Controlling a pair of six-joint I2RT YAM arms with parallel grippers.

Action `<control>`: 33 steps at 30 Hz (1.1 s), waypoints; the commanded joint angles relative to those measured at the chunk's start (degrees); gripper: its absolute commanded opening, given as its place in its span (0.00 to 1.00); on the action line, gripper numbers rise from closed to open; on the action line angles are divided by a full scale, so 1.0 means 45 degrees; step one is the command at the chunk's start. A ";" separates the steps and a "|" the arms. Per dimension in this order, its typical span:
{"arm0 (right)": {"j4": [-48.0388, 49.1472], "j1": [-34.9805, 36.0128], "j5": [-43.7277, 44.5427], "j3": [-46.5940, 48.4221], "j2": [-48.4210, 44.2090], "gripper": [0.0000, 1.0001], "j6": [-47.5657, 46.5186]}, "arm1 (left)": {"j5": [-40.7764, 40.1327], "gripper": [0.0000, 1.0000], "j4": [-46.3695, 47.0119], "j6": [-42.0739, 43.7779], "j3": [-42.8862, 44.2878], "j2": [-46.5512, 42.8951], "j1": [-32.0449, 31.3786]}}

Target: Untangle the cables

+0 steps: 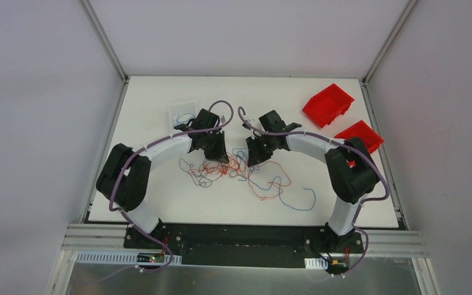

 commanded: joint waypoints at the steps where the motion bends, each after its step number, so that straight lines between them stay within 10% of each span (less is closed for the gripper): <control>1: 0.0294 0.0110 0.0064 0.0099 -0.0175 0.01 0.0181 | 0.0271 0.00 0.0353 0.0001 0.0170 -0.0337 0.0252; 12: 0.0798 -0.2061 0.1938 -0.1421 -0.4535 0.00 0.3456 | 0.0701 0.00 0.0345 0.0080 -0.2269 -0.3192 0.3195; 22: -0.1238 -0.6393 0.3903 -0.0975 -0.7588 0.00 0.7441 | -0.4035 0.00 0.0190 -0.1965 -0.4587 -0.7709 0.4250; 33: -0.2743 -0.7317 0.4724 0.1173 -0.8005 0.00 0.7572 | -0.5931 0.00 -0.1460 -0.2830 -0.4452 -0.8621 0.4783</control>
